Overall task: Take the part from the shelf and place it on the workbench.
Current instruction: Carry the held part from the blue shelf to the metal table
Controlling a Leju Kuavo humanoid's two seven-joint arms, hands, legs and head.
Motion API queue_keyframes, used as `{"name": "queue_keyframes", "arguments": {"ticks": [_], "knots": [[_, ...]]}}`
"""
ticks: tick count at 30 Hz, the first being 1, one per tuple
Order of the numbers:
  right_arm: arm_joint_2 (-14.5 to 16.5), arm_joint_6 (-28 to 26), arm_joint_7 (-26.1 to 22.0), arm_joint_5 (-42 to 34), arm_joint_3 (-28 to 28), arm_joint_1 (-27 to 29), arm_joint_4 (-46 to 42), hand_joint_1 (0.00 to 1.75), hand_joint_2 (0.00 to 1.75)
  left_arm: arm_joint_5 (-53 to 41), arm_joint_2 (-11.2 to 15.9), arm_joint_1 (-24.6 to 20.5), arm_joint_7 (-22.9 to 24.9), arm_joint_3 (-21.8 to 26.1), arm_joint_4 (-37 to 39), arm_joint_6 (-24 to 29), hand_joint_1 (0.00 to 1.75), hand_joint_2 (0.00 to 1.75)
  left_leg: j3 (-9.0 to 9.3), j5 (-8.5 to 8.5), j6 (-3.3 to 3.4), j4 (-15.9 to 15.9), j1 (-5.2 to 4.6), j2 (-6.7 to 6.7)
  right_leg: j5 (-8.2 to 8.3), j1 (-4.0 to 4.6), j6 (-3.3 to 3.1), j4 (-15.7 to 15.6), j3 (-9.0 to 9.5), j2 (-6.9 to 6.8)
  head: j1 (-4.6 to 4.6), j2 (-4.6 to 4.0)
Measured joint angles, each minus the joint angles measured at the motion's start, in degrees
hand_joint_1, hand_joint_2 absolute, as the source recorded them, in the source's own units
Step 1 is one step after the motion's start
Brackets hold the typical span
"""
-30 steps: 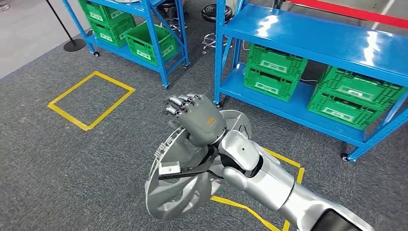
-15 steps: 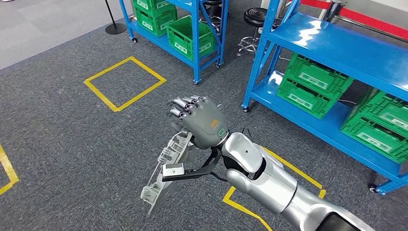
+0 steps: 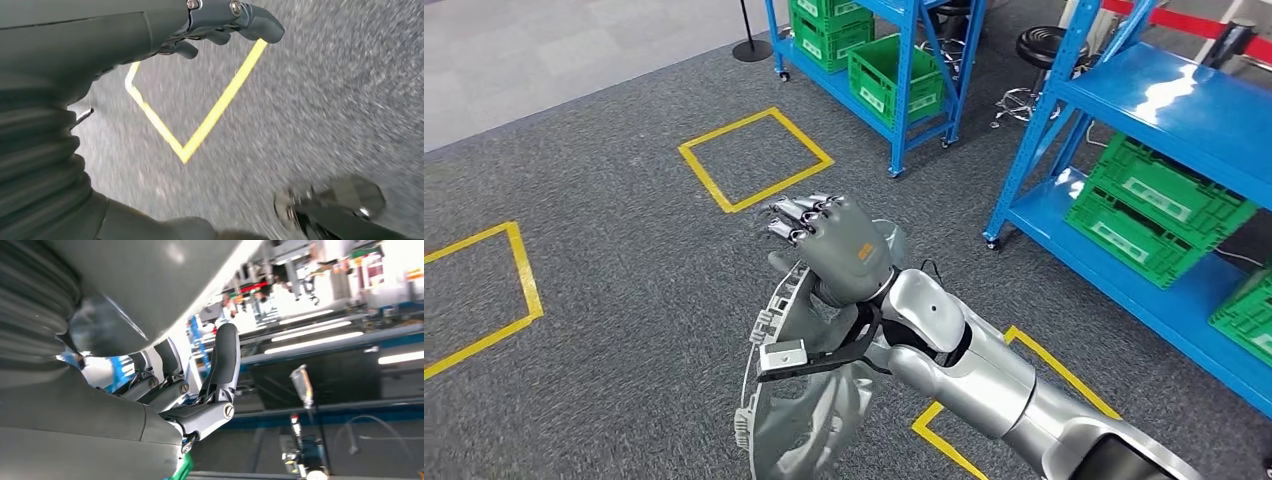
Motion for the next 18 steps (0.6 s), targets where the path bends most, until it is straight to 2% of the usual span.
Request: {"name": "queue_keyframes", "arguments": {"ticks": [1, 2, 3, 4, 5, 6, 8, 9, 11, 12, 13, 14, 15, 16, 17, 18], "knots": [[0.0, -0.2, -0.1, 0.1, -0.1, 0.3, 0.0, 1.75, 1.75, -0.5, 0.5, -0.1, 0.3, -0.5, 0.0, 0.2, 0.0, 1.75, 0.67, 0.91, -0.14, -0.9, 0.13, 0.22, -0.06, 0.0, 0.05, 0.0, 0.0, -0.81, -0.01, 0.01], [0.0, -0.4, -0.2, 0.0, -0.3, 0.4, 0.0, 1.75, 1.75, -0.2, 1.2, -0.2, 0.6, -0.7, -0.1, 0.4, 0.0, 1.75, 2.43, 2.54, -0.25, -3.8, 0.26, 0.69, -0.15, -0.01, 0.15, 0.1, 0.03, -1.55, -0.01, 0.01], [0.0, -0.5, -0.4, -0.1, -0.6, 0.4, 0.0, 1.75, 1.75, 1.0, 1.9, -0.3, 0.8, -0.7, -0.2, 0.6, 0.0, 1.75, 4.66, 3.94, -0.33, -7.9, 0.31, 1.89, -0.29, 0.03, 0.34, 0.2, 0.07, -2.19, -0.01, 0.01], [0.0, -0.6, -0.6, -0.4, -0.9, 0.2, 0.0, 1.75, 1.75, 2.3, 2.6, -0.3, 1.1, -0.4, -0.2, 0.8, 0.0, 1.75, 6.64, 4.97, -0.18, -11.4, 0.25, 3.16, -0.46, 0.2, 0.59, 0.3, 0.08, -2.69, 0.01, 0.01], [0.0, -0.8, -0.7, -0.8, -1.3, 0.0, 0.1, 1.75, 1.75, 3.3, 3.2, -0.3, 1.5, 0.0, -0.2, 0.8, 0.0, 1.75, 7.84, 5.44, 0.17, -13.7, 0.13, 4.06, -0.6, 0.37, 0.92, 0.4, 0.1, -3.09, 0.05, 0.0], [0.1, -1.1, -0.8, -1.1, -1.8, -0.2, 0.1, 1.75, 1.75, 3.9, 3.8, -0.2, 2.1, 0.5, -0.2, 0.7, 0.0, 1.75, 8.26, 5.42, 0.63, -14.7, -0.03, 4.56, -0.69, 0.59, 1.26, 0.5, 0.13, -3.51, 0.1, 0.0], [0.0, -2.0, -0.8, -1.3, -2.7, -0.1, 0.2, 1.75, 1.75, 4.3, 4.5, 0.2, 3.1, 1.0, -0.1, 0.0, 0.0, 1.75, 8.09, 5.63, 1.66, -14.6, -0.17, 3.39, -0.84, 0.65, 1.97, 0.3, 0.3, -4.48, 0.15, 0.0], [0.0, -2.5, -0.8, -1.4, -3.2, 0.3, 0.1, 1.75, 1.75, 4.3, 4.6, 0.6, 3.3, 1.2, -0.1, -0.5, 0.0, 1.75, 8.08, 5.73, 2.07, -14.7, -0.14, 2.73, -1.18, 0.49, 2.35, 0.6, 0.35, -4.21, 0.16, 0.0], [-0.5, -3.4, -0.8, -1.4, -4.5, 1.5, -0.7, 1.75, 1.75, 4.3, 4.4, 1.0, 3.1, 1.4, -0.1, -1.4, 0.0, 1.75, 8.09, 5.97, 2.89, -14.9, -0.01, 1.28, -3.4, 0.1, 2.92, 3.9, -0.93, -1.48, 0.25, 0.0], [-0.9, -3.6, -0.7, -1.5, -5.1, 2.2, -1.2, 1.75, 1.75, 4.4, 4.1, 1.1, 2.9, 1.5, -0.1, -1.7, 0.0, 1.75, 8.0, 6.04, 3.16, -15.0, 0.02, 0.52, -5.2, -0.01, 3.04, 7.3, -2.48, 0.44, 0.32, 0.0], [-1.2, -3.8, -0.6, -1.6, -5.6, 2.9, -1.6, 1.75, 1.75, 4.4, 3.8, 1.1, 2.8, 1.6, -0.1, -1.9, 0.0, 1.75, 7.89, 6.11, 3.37, -15.0, -0.04, -0.3, -7.01, 0.01, 3.04, 11.4, -4.57, 1.7, 0.38, 0.0], [-1.4, -3.8, -0.5, -1.8, -6.1, 3.4, -1.9, 1.75, 1.75, 4.5, 3.5, 1.1, 2.7, 1.7, -0.1, -2.0, 0.0, 1.75, 7.78, 6.17, 3.48, -14.9, -0.12, -1.16, -8.18, 0.07, 2.97, 14.9, -6.49, 2.31, 0.43, 0.0], [-1.6, -3.8, -0.4, -1.9, -6.5, 3.9, -2.1, 1.75, 1.75, 4.6, 3.2, 1.2, 2.6, 1.8, -0.1, -2.1, 0.0, 1.75, 7.71, 6.23, 3.53, -14.9, -0.21, -2.02, -8.33, 0.14, 2.84, 16.8, -7.7, 2.59, 0.45, 0.0], [-1.8, -3.7, -0.4, -2.1, -6.8, 4.3, -2.3, 1.75, 1.75, 4.6, 2.9, 1.3, 2.6, 1.9, 0.0, -2.2, 0.0, 1.75, 7.66, 6.29, 3.54, -14.9, -0.28, -2.87, -7.34, 0.21, 2.62, 16.5, -7.84, 2.76, 0.47, 0.0], [-1.9, -3.6, -0.4, -2.2, -7.0, 4.5, -2.4, 1.75, 1.75, 4.7, 2.6, 1.3, 2.5, 1.9, 0.0, -2.3, 0.0, 1.75, 7.64, 6.36, 3.49, -14.8, -0.31, -3.69, -5.43, 0.26, 2.35, 13.9, -6.77, 3.01, 0.48, 0.0], [-2.0, -3.5, -0.5, -2.3, -7.2, 4.5, -2.7, 1.75, 1.75, 4.7, 2.4, 1.3, 2.4, 2.0, 0.0, -2.3, 0.0, 1.75, 7.63, 6.43, 3.41, -14.7, -0.32, -4.45, -3.19, 0.29, 2.05, 9.8, -4.89, 3.64, 0.48, 0.0]]}}
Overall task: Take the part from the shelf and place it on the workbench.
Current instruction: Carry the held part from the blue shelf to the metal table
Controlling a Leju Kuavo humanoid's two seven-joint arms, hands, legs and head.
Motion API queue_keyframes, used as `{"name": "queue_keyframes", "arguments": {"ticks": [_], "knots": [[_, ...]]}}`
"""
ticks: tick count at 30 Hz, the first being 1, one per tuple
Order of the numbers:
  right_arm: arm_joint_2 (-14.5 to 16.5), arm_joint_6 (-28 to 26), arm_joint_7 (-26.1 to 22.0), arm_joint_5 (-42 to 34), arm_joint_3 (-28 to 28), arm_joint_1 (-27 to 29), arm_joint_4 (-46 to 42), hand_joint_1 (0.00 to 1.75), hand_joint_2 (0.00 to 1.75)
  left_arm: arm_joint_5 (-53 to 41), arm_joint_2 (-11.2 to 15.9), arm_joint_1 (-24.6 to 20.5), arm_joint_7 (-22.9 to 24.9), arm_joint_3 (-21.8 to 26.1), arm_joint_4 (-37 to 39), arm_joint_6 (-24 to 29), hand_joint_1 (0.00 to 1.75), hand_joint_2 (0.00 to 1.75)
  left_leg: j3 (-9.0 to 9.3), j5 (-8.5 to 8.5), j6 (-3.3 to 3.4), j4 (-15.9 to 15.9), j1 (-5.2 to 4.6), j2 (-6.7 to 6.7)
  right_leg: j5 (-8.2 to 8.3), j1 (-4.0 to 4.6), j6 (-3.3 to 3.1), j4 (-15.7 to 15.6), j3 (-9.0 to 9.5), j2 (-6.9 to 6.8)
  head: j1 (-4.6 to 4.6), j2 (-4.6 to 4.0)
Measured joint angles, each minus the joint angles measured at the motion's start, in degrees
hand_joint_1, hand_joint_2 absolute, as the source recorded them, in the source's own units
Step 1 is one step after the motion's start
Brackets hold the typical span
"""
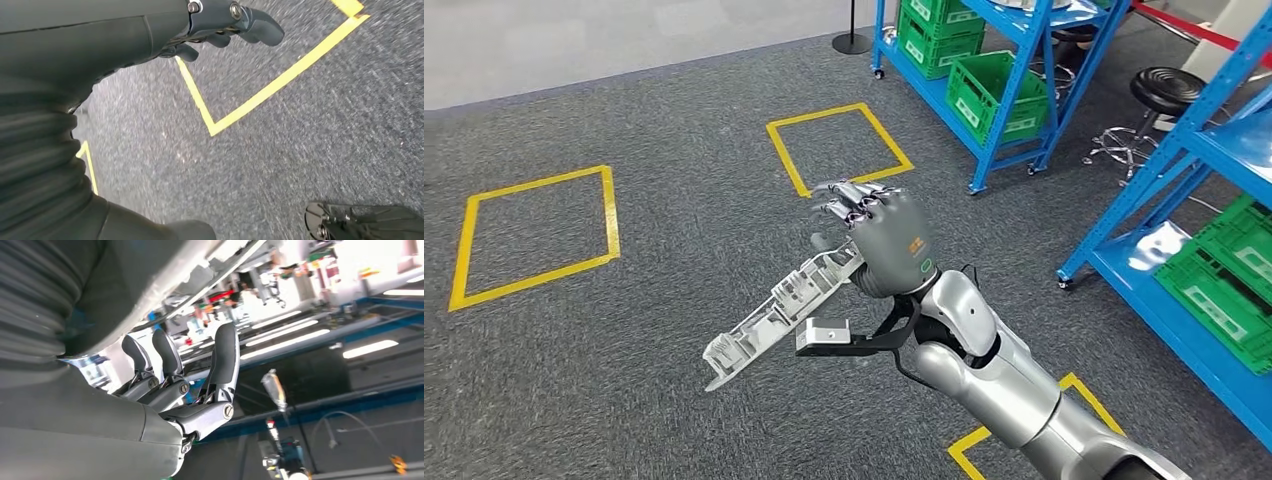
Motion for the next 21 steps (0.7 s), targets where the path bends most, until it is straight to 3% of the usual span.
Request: {"name": "queue_keyframes", "arguments": {"ticks": [2, 3, 4, 6, 8, 10, 12, 13, 15, 17, 19, 21], "knots": [[-0.1, 0.2, -0.1, -0.2, -0.4, -0.1, -0.3, 1.75, 1.75, 0.0, -0.4, 0.0, -0.3, 0.0, 0.0, 0.0, 0.0, 1.75, -0.23, 0.22, -0.46, 0.1, -0.03, -1.39, 2.6, 0.09, -0.25, -6.8, 3.13, 1.93, -0.01, 0.0], [-0.2, 0.2, -0.2, -0.3, -0.6, -0.2, -0.4, 1.75, 1.75, -0.1, -0.5, 0.0, -0.5, 0.1, 0.0, 0.0, 0.0, 1.75, -0.4, 0.38, -0.79, 0.1, 0.01, -1.99, 2.99, 0.2, -0.31, -8.4, 3.8, 2.53, -0.01, 0.0], [-0.3, 0.2, -0.3, -0.3, -0.9, -0.3, -0.5, 1.75, 1.75, -0.3, -0.6, -0.1, -0.6, 0.1, 0.0, 0.0, 0.0, 1.75, -0.57, 0.59, -1.18, 0.0, 0.07, -2.55, 2.89, 0.36, -0.38, -8.8, 3.87, 2.6, -0.02, 0.0], [-0.4, 0.2, -0.5, -0.4, -1.2, -0.5, -0.6, 1.75, 1.75, -0.5, -0.8, 0.0, -0.9, 0.1, 0.0, 0.1, 0.0, 1.75, -0.94, 0.86, -1.85, -0.2, 0.17, -3.15, 3.33, 0.35, -1.01, -9.3, 4.11, 1.27, 0.0, 0.0], [-0.6, 0.0, -0.7, -0.4, -1.4, -0.5, -0.7, 1.75, 1.75, -0.7, -0.8, -0.1, -1.1, 0.1, 0.0, 0.2, 0.0, 1.75, -2.1, -0.57, -2.21, 1.8, -0.05, -0.67, 3.85, 0.16, -1.79, -10.0, 4.48, -0.21, -0.17, 0.0], [-0.9, -0.2, -0.9, -0.4, -1.5, -0.1, -0.9, 1.75, 1.75, -1.2, -0.9, -0.5, -1.0, 0.1, 0.0, 0.2, 0.0, 1.75, -4.92, -4.25, -2.48, 8.2, -0.14, 2.97, 4.05, 0.24, -2.18, -10.2, 4.53, -1.75, -0.37, 0.0], [-1.4, -0.4, -0.9, -0.4, -1.7, 0.8, -1.0, 1.75, 1.75, -1.5, -0.9, -0.8, -0.7, 0.1, 0.0, 0.2, 0.0, 1.75, -7.52, -6.81, -2.86, 14.5, 0.02, 4.26, 4.01, 0.32, -2.24, -10.2, 4.45, -3.49, -0.37, 0.0], [-1.6, -0.4, -0.9, -0.4, -1.7, 1.2, -1.1, 1.75, 1.75, -1.6, -1.0, -0.8, -0.5, 0.1, 0.0, 0.2, 0.0, 1.75, -7.53, -6.69, -3.01, 15.2, 0.11, 4.5, 3.98, 0.31, -2.21, -10.1, 4.42, -4.3, -0.37, 0.0], [-1.8, -0.4, -0.8, -0.4, -1.9, 1.7, -1.3, 1.75, 1.75, -1.9, -1.0, -0.8, -0.3, 0.1, 0.0, 0.2, 0.0, 1.75, -4.07, -4.05, -3.17, 9.8, 0.27, 5.5, 3.82, 0.22, -1.96, -10.0, 4.43, -5.68, -0.38, 0.0], [-2.2, -0.5, -0.6, -0.4, -2.3, 2.1, -1.8, 1.75, 1.75, -2.8, -1.2, -1.0, 0.3, 0.0, 0.0, 0.2, 0.0, 1.75, 0.16, -2.0, -2.72, 2.6, 0.17, 7.78, 3.43, 0.44, -1.34, -9.7, 4.49, -6.79, -0.36, 0.0], [-2.8, -0.7, -0.4, -0.4, -2.8, 2.6, -2.3, 1.75, 1.75, -3.6, -1.5, -1.2, 1.0, -0.1, 0.0, 0.0, 0.0, 1.75, 1.5, -1.69, -1.76, 0.1, -0.06, 8.53, 3.11, 0.74, -0.62, -9.6, 4.68, -7.76, -0.1, 0.0], [-3.2, -0.8, -0.4, -0.4, -2.9, 3.0, -2.5, 1.75, 1.75, -4.0, -1.6, -1.2, 1.3, -0.2, 0.0, 0.0, 0.0, 1.75, 1.42, -1.45, -0.88, 0.0, -0.09, 7.14, 2.9, 0.59, 0.08, -9.6, 4.91, -8.57, 0.12, 0.0]]}}
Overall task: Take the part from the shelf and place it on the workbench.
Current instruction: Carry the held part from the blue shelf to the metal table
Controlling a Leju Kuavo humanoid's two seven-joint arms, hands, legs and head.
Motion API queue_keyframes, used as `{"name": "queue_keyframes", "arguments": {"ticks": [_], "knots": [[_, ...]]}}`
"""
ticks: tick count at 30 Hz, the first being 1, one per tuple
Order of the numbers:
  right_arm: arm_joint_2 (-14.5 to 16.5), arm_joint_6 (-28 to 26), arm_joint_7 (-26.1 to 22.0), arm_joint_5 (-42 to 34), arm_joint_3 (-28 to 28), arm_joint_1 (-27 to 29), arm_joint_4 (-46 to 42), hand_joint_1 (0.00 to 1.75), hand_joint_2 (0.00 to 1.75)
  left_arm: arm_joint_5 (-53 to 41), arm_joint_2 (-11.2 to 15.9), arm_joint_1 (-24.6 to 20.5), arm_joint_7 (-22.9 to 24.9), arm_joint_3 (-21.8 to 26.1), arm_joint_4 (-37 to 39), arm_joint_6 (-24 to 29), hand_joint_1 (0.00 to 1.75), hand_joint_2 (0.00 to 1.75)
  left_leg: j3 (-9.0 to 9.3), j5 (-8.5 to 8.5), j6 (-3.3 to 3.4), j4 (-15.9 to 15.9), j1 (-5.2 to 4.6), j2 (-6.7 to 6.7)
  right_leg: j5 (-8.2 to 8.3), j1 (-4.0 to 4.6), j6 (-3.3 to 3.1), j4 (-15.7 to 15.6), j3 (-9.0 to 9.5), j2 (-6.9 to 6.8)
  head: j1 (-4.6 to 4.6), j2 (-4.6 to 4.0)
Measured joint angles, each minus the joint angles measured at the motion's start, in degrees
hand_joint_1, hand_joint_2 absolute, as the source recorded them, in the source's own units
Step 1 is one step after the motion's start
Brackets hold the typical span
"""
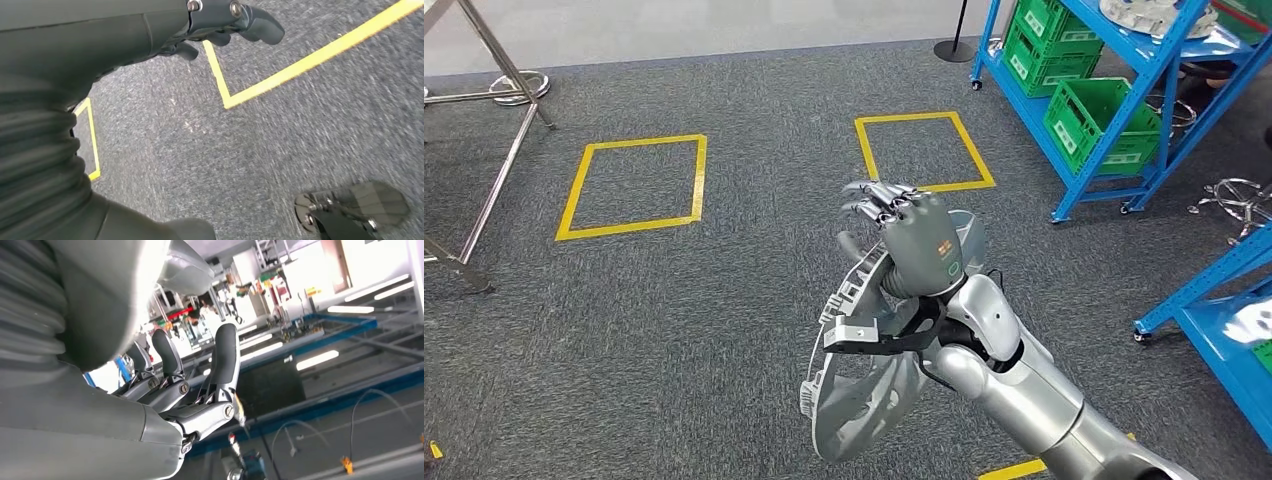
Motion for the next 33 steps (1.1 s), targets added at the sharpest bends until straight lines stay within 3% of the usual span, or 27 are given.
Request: {"name": "queue_keyframes", "arguments": {"ticks": [2, 4, 6, 7, 8, 9, 11, 13, 15, 16, 17, 19, 20, 22, 23, 25, 27, 28, 30, 31, 33], "knots": [[-0.4, -0.1, 0.0, 0.0, -0.1, 0.4, -0.2, 1.75, 1.75, -0.1, -0.1, 0.0, 0.2, 0.0, 0.0, 0.0, 0.0, 1.75, 0.02, 0.28, 0.71, -0.2, 0.16, -1.27, -1.56, -0.42, 0.7, 2.1, -0.77, 2.08, 0.07, 0.0], [-0.8, -0.3, -0.1, -0.3, -0.2, 0.8, -0.5, 1.75, 1.75, -0.1, -0.1, -0.1, 0.3, -0.1, 0.0, 0.0, 0.0, 1.75, -0.06, 0.46, 1.16, -0.3, 0.26, -2.61, -4.98, -0.69, 1.07, 8.6, -3.73, 5.67, 0.19, 0.0], [-1.2, -0.3, -0.5, -1.1, -0.3, 1.4, -0.5, 1.75, 1.75, 0.0, -0.2, -0.1, 0.4, -0.1, 0.0, 0.0, 0.0, 1.75, -0.17, 0.52, 1.31, -0.3, 0.2, -4.26, -7.37, -0.69, 1.08, 15.5, -7.29, 7.16, 0.25, 0.0], [-1.3, -0.3, -0.7, -1.5, -0.3, 1.6, -0.5, 1.75, 1.75, 0.0, -0.2, 0.0, 0.4, -0.1, 0.0, -0.1, 0.0, 1.75, -0.18, 0.54, 1.3, -0.2, 0.17, -5.14, -7.06, -0.68, 0.97, 16.5, -8.03, 7.41, 0.26, 0.0], [-1.3, -0.3, -0.9, -1.9, -0.3, 1.8, -0.5, 1.75, 1.75, 0.1, -0.2, 0.2, 0.4, -0.1, 0.0, -0.1, 0.0, 1.75, -0.18, 0.58, 1.25, -0.2, 0.17, -6.02, -5.63, -0.68, 0.8, 15.1, -7.64, 7.64, 0.26, 0.0], [-1.3, -0.3, -1.0, -2.2, -0.3, 1.7, -0.5, 1.75, 1.75, 0.1, -0.2, 0.4, 0.3, -0.1, 0.1, -0.2, 0.0, 1.75, -0.16, 0.63, 1.17, -0.2, 0.18, -6.86, -3.47, -0.73, 0.62, 11.7, -6.2, 8.15, 0.25, 0.0], [-1.3, -0.3, -1.2, -2.5, -0.3, 1.5, -0.5, 1.75, 1.75, 0.2, -0.3, 0.5, 0.1, -0.1, 0.0, -0.2, 0.0, 1.75, -0.31, 0.74, 0.8, 0.0, 0.19, -8.47, -0.1, -0.89, 0.34, 3.9, -2.75, 10.58, 0.23, 0.0], [-1.3, -0.5, -1.6, -2.9, -0.3, 1.4, -0.5, 1.75, 1.75, 0.5, -0.3, 0.6, -0.3, -0.1, 0.0, -0.1, 0.0, 1.75, -0.69, 0.98, 0.06, -0.1, 0.3, -9.89, 0.61, -0.79, 0.2, 0.5, -1.32, 11.89, 0.22, 0.0], [-1.3, -0.7, -1.9, -3.4, -0.3, 1.3, -0.5, 1.75, 1.75, 1.0, -0.4, 0.9, -0.7, -0.1, 0.1, 0.0, 0.0, 1.75, -1.07, 1.34, -0.84, -0.4, 0.48, -11.19, 0.79, -0.68, -0.25, 0.1, -1.04, 10.59, 0.23, 0.0], [-1.3, -0.8, -1.9, -3.6, -0.3, 1.1, -0.5, 1.75, 1.75, 1.1, -0.4, 1.0, -0.8, -0.1, 0.1, 0.0, 0.0, 1.75, -1.36, 1.21, -1.12, -0.2, 0.42, -10.71, 0.98, -0.73, -0.66, -0.2, -0.84, 9.84, 0.22, 0.0], [-1.2, -0.9, -1.9, -3.7, -0.2, 0.8, -0.5, 1.75, 1.75, 1.1, -0.4, 1.1, -0.9, -0.1, 0.1, 0.0, 0.0, 1.75, -2.01, 0.53, -1.31, 0.9, 0.28, -9.35, 1.19, -0.81, -1.1, -0.5, -0.65, 9.04, 0.12, 0.0], [-0.8, -0.9, -1.4, -3.4, -0.1, 0.4, -0.5, 1.75, 1.75, 1.0, -0.4, 0.9, -0.7, -0.1, 0.1, -0.1, 0.0, 1.75, -4.7, -2.53, -1.46, 6.3, 0.02, -5.28, 1.36, -0.74, -1.7, -0.8, -0.52, 7.36, -0.07, 0.0], [-0.6, -0.8, -1.1, -3.0, -0.1, 0.2, -0.5, 1.75, 1.75, 0.9, -0.4, 0.7, -0.4, -0.1, 0.1, -0.2, 0.0, 1.75, -6.52, -4.33, -1.55, 10.1, 0.01, -3.94, 1.33, -0.65, -1.85, -0.8, -0.53, 6.5, -0.14, 0.0], [-0.1, -0.5, -0.3, -2.2, 0.1, 0.2, -0.5, 1.75, 1.75, 0.5, -0.3, 0.5, 0.3, -0.1, 0.1, -0.5, 0.0, 1.75, -8.68, -5.77, -1.72, 14.9, 0.05, -2.96, 1.23, -0.55, -1.9, -0.7, -0.54, 4.71, -0.15, 0.0], [0.2, -0.4, -0.1, -2.0, 0.2, 0.1, -0.5, 1.75, 1.75, 0.4, -0.3, 0.5, 0.5, -0.1, 0.1, -0.5, 0.0, 1.75, -8.26, -5.03, -1.78, 14.5, 0.06, -2.71, 1.17, -0.56, -1.85, -0.7, -0.53, 3.91, -0.16, 0.0], [0.6, -0.2, 0.3, -1.7, 0.3, -0.2, -0.5, 1.75, 1.75, 0.3, -0.1, 0.5, 0.8, -0.1, 0.1, -0.6, 0.0, 1.75, -4.27, -1.86, -1.77, 7.5, 0.05, -1.02, 0.95, -0.55, -1.54, -0.6, -0.41, 2.48, -0.16, 0.0], [0.8, -0.1, 0.4, -1.5, 0.3, -0.6, -0.5, 1.75, 1.75, 0.2, 0.0, 0.4, 0.9, -0.1, 0.1, -0.6, 0.0, 1.75, -0.7, 0.05, -1.18, 1.2, -0.13, 0.98, 0.52, -0.23, -0.98, -0.2, -0.32, 1.37, -0.09, 0.0], [0.8, -0.1, 0.4, -1.5, 0.3, -0.8, -0.5, 1.75, 1.75, 0.2, 0.0, 0.3, 0.9, -0.1, 0.1, -0.6, 0.0, 1.75, -0.1, 0.2, -0.77, 0.0, -0.24, 1.38, 0.37, -0.03, -0.69, -0.1, -0.26, 0.9, -0.03, 0.0], [1.0, -0.1, 0.4, -1.5, 0.3, -1.1, -0.5, 1.75, 1.75, 0.0, 0.0, 0.3, 1.0, -0.1, 0.1, -0.7, 0.0, 1.75, -0.23, 0.35, 0.14, -0.1, -0.33, 0.1, 0.21, 0.03, -0.14, -0.2, -0.05, -0.03, 0.06, 0.0], [1.1, -0.1, 0.4, -1.5, 0.3, -1.2, -0.5, 1.75, 1.75, -0.2, 0.0, 0.2, 1.1, -0.1, 0.1, -0.7, 0.0, 1.75, -0.27, 0.47, 0.45, -0.1, -0.26, -0.56, -0.05, -0.11, 0.22, 0.1, -0.06, 0.49, 0.07, 0.0], [1.1, -0.2, 0.5, -1.5, 0.3, -1.2, -0.5, 1.75, 1.75, -0.6, 0.1, 0.0, 1.3, -0.2, 0.0, -1.0, 0.0, 1.75, -0.26, 0.76, 1.06, -0.3, 0.0, -1.83, -2.02, -0.5, 0.88, 3.0, -1.24, 3.54, 0.14, 0.0]]}}
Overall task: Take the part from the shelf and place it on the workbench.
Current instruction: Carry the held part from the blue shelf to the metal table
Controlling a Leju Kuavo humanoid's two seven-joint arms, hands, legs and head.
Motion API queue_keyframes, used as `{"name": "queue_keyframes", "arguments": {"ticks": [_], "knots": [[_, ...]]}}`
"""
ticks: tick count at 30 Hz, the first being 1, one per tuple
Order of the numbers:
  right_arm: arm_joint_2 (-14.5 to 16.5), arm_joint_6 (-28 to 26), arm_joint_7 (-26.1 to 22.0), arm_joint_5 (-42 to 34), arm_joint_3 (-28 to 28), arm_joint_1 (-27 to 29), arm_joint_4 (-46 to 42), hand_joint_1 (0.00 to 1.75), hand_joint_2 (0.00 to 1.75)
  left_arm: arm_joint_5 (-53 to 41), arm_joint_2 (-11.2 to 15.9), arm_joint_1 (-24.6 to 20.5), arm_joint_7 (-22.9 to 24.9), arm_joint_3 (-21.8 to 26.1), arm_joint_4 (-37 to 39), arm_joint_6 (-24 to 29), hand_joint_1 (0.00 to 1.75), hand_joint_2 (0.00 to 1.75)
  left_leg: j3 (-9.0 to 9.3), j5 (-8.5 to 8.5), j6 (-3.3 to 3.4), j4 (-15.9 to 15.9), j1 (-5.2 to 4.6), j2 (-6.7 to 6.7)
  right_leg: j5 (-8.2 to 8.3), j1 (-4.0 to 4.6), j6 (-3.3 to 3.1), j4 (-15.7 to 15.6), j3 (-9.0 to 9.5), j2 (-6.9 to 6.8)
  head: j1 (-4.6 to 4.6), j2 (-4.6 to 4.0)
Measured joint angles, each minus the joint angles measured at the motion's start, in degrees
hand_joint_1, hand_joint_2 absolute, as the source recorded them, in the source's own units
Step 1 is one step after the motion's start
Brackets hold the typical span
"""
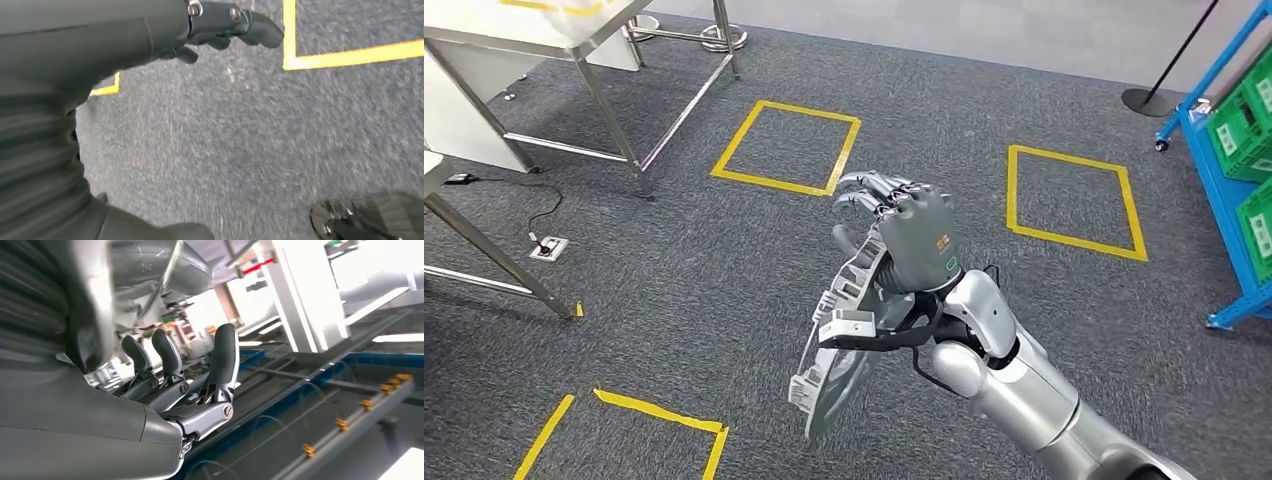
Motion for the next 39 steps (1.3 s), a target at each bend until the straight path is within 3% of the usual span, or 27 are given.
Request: {"name": "queue_keyframes", "arguments": {"ticks": [1, 3, 4, 5, 7, 9, 10, 12, 13, 14, 15, 17, 19, 20, 21, 23, 25, 26, 28, 30, 32, 34, 35, 36, 37, 39], "knots": [[0.0, -0.1, 0.0, 0.0, 0.0, 0.1, 0.0, 1.75, 1.75, -0.2, 0.0, -0.2, 0.1, -0.1, 0.0, -0.2, 0.0, 1.75, -0.04, 0.08, 0.18, 0.0, 0.07, -0.68, -1.7, -0.15, 0.23, 3.2, -1.5, 1.94, 0.05, 0.0], [0.0, -0.3, 0.1, 0.0, -0.2, 0.5, 0.0, 1.75, 1.75, -0.5, 0.0, -0.7, 0.4, -0.2, -0.1, -0.4, 0.0, 1.75, -0.14, 0.18, 0.39, 0.0, 0.04, -2.21, -4.74, -0.2, 0.37, 10.7, -5.23, 3.58, 0.09, 0.0], [0.0, -0.4, 0.2, 0.1, -0.2, 0.8, 0.1, 1.75, 1.75, -0.6, 0.0, -0.8, 0.5, -0.2, -0.2, -0.5, 0.0, 1.75, -0.18, 0.22, 0.41, 0.0, 0.02, -3.06, -5.05, -0.18, 0.3, 12.9, -6.48, 3.78, 0.1, 0.0], [0.0, -0.4, 0.2, 0.1, -0.2, 1.0, 0.1, 1.75, 1.75, -0.6, 0.0, -0.9, 0.5, -0.2, -0.2, -0.6, 0.0, 1.75, -0.19, 0.26, 0.38, 0.1, 0.0, -3.9, -4.18, -0.16, 0.13, 12.8, -6.69, 3.91, 0.09, 0.0], [0.0, -0.5, 0.2, 0.1, -0.2, 1.0, 0.1, 1.75, 1.75, -0.7, 0.0, -0.9, 0.6, -0.3, -0.3, -0.6, 0.0, 1.75, -0.19, 0.37, 0.22, 0.2, 0.03, -5.53, -0.08, -0.15, -0.41, 6.4, -3.98, 4.99, 0.09, 0.0], [0.0, -0.6, 0.2, 0.1, -0.3, 1.0, 0.1, 1.75, 1.75, -0.7, -0.1, -1.1, 0.6, -0.3, -0.4, -0.6, 0.0, 1.75, -0.43, 0.62, -0.24, 0.2, 0.09, -6.94, 2.67, -0.06, -0.9, -0.7, -0.8, 7.35, 0.08, 0.0], [0.0, -0.7, 0.1, 0.1, -0.4, 0.9, 0.1, 1.75, 1.75, -0.7, -0.1, -1.2, 0.6, -0.3, -0.4, -0.6, 0.0, 1.75, -0.64, 0.79, -0.58, 0.2, 0.19, -7.57, 3.09, 0.08, -1.05, -2.5, -0.08, 8.09, 0.09, 0.0], [0.0, -0.8, 0.1, 0.1, -0.4, 0.8, 0.1, 1.75, 1.75, -0.8, -0.1, -1.2, 0.6, -0.3, -0.5, -0.7, 0.0, 1.75, -1.05, 1.18, -1.43, -0.1, 0.38, -8.83, 3.18, 0.36, -1.39, -3.1, 0.11, 7.44, 0.16, 0.0], [0.0, -0.8, 0.1, 0.0, -0.4, 0.7, 0.1, 1.75, 1.75, -0.9, -0.1, -1.2, 0.7, -0.3, -0.4, -0.7, 0.0, 1.75, -1.24, 1.26, -1.73, -0.1, 0.44, -8.73, 3.39, 0.3, -1.7, -3.4, 0.28, 6.67, 0.16, 0.0], [0.0, -0.8, 0.0, -0.2, -0.4, 0.5, 0.2, 1.75, 1.75, -1.2, -0.1, -1.2, 0.7, -0.3, -0.4, -0.8, 0.0, 1.75, -1.57, 0.92, -1.97, 0.4, 0.31, -7.55, 3.62, 0.19, -2.11, -3.7, 0.48, 5.95, 0.05, 0.0], [0.0, -0.9, -0.1, -0.4, -0.3, 0.3, 0.2, 1.75, 1.75, -1.5, 0.0, -1.3, 0.8, -0.3, -0.4, -1.0, 0.0, 1.75, -2.26, -0.05, -2.16, 1.7, 0.17, -5.74, 3.83, 0.05, -2.52, -4.0, 0.67, 5.14, -0.11, 0.0], [0.1, -0.9, -0.2, -0.8, -0.3, 0.0, 0.4, 1.75, 1.75, -2.3, 0.0, -1.6, 1.1, -0.6, -0.5, -1.4, 0.0, 1.75, -4.93, -3.61, -2.44, 7.8, 0.04, -1.96, 3.95, 0.01, -3.0, -4.3, 0.72, 3.5, -0.42, 0.0], [0.1, -0.7, -0.2, -1.0, -0.3, 0.0, 0.6, 1.75, 1.75, -2.4, 0.0, -1.9, 1.1, -1.0, -0.5, -1.6, 0.0, 1.75, -7.67, -6.25, -2.8, 14.1, 0.22, -1.03, 3.9, 0.05, -3.06, -4.2, 0.63, 1.76, -0.46, 0.0], [0.1, -0.5, -0.3, -1.1, -0.3, 0.0, 0.7, 1.75, 1.75, -2.2, 0.1, -1.9, 0.8, -1.1, -0.5, -1.5, 0.0, 1.75, -7.83, -6.12, -2.96, 14.9, 0.29, -0.88, 3.86, 0.03, -3.02, -4.2, 0.58, 0.93, -0.46, 0.0], [0.1, -0.4, -0.4, -1.1, -0.3, -0.1, 0.8, 1.75, 1.75, -2.0, 0.1, -1.9, 0.5, -1.1, -0.5, -1.4, 0.0, 1.75, -6.77, -5.0, -3.09, 13.4, 0.34, -0.59, 3.8, -0.01, -2.92, -4.1, 0.57, 0.16, -0.46, 0.0], [0.4, 0.0, -0.4, -0.9, -0.2, -0.3, 0.9, 1.75, 1.75, -1.5, 0.2, -1.9, -0.3, -1.1, -0.6, -1.1, 0.0, 1.75, -2.44, -2.04, -3.1, 6.0, 0.24, 1.49, 3.49, 0.01, -2.45, -3.7, 0.55, -1.14, -0.48, 0.0], [0.7, 0.6, -0.1, -0.5, -0.1, -0.8, 1.0, 1.75, 1.75, -1.4, 0.1, -2.1, -0.6, -1.1, -0.7, -0.8, 0.0, 1.75, 0.27, -0.8, -2.33, 1.0, 0.11, 3.25, 3.06, 0.34, -1.81, -3.1, 0.53, -2.1, -0.38, 0.0], [0.9, 0.8, 0.1, -0.3, -0.1, -1.0, 1.0, 1.75, 1.75, -1.5, 0.0, -2.2, -0.5, -1.1, -0.7, -0.7, 0.0, 1.75, 0.38, -0.95, -1.79, 0.6, 0.0, 3.3, 2.96, 0.51, -1.52, -3.1, 0.56, -2.57, -0.31, 0.0], [1.3, 1.2, 0.6, 0.1, 0.0, -1.4, 1.0, 1.75, 1.75, -1.8, 0.0, -2.1, 0.1, -1.1, -0.7, -0.6, 0.0, 1.75, 0.19, -0.61, -0.91, 0.5, 0.08, 1.84, 2.79, 0.5, -0.96, -3.0, 0.68, -3.41, -0.15, 0.0], [1.5, 1.3, 0.8, 0.2, 0.0, -1.6, 1.0, 1.75, 1.75, -2.0, 0.1, -2.1, 0.5, -1.1, -0.7, -0.6, 0.0, 1.75, 0.11, -0.29, -0.26, 0.4, 0.29, 0.49, 1.46, 0.09, -0.27, -1.4, 0.1, -1.3, -0.07, 0.0], [1.5, 1.4, 0.7, 0.2, 0.0, -1.7, 1.1, 1.75, 1.75, -2.1, 0.2, -2.1, 0.1, -1.1, -0.7, -0.6, 0.0, 1.75, -0.03, -0.04, 0.13, 0.3, 0.44, -0.94, -1.89, -0.23, 0.2, 4.7, -2.6, 2.32, 0.05, 0.0], [1.6, 1.6, 0.5, 0.0, 0.0, -1.6, 1.4, 1.75, 1.75, -1.9, 0.3, -1.9, -0.9, -1.1, -0.7, -0.7, 0.0, 1.75, -0.2, 0.09, 0.27, 0.4, 0.41, -2.58, -4.57, -0.27, 0.27, 11.9, -6.14, 3.63, 0.11, 0.0], [1.7, 1.7, 0.4, 0.0, 0.1, -1.6, 1.6, 1.75, 1.75, -1.7, 0.3, -1.7, -1.3, -1.1, -0.7, -0.6, 0.0, 1.75, -0.25, 0.13, 0.27, 0.4, 0.39, -3.43, -4.48, -0.26, 0.16, 13.3, -6.97, 3.77, 0.12, 0.0], [1.8, 1.9, 0.3, -0.1, 0.2, -1.6, 1.8, 1.75, 1.75, -1.5, 0.3, -1.5, -1.5, -1.1, -0.7, -0.6, 0.0, 1.75, -0.26, 0.17, 0.22, 0.5, 0.38, -4.24, -3.26, -0.26, -0.03, 12.3, -6.67, 3.92, 0.12, 0.0], [1.9, 2.0, 0.1, -0.1, 0.2, -1.6, 1.9, 1.75, 1.75, -1.4, 0.4, -1.3, -1.6, -1.1, -0.7, -0.6, 0.0, 1.75, -0.26, 0.24, 0.12, 0.5, 0.38, -5.06, -1.23, -0.27, -0.29, 9.1, -5.31, 4.35, 0.12, 0.0], [2.1, 2.2, 0.0, -0.1, 0.3, -1.7, 2.0, 1.75, 1.75, -1.3, 0.4, -1.2, -1.6, -1.1, -0.7, -0.6, 0.0, 1.75, -0.41, 0.44, -0.26, 0.5, 0.44, -6.61, 2.22, -0.26, -0.92, 1.1, -1.72, 7.03, 0.08, 0.0]]}}
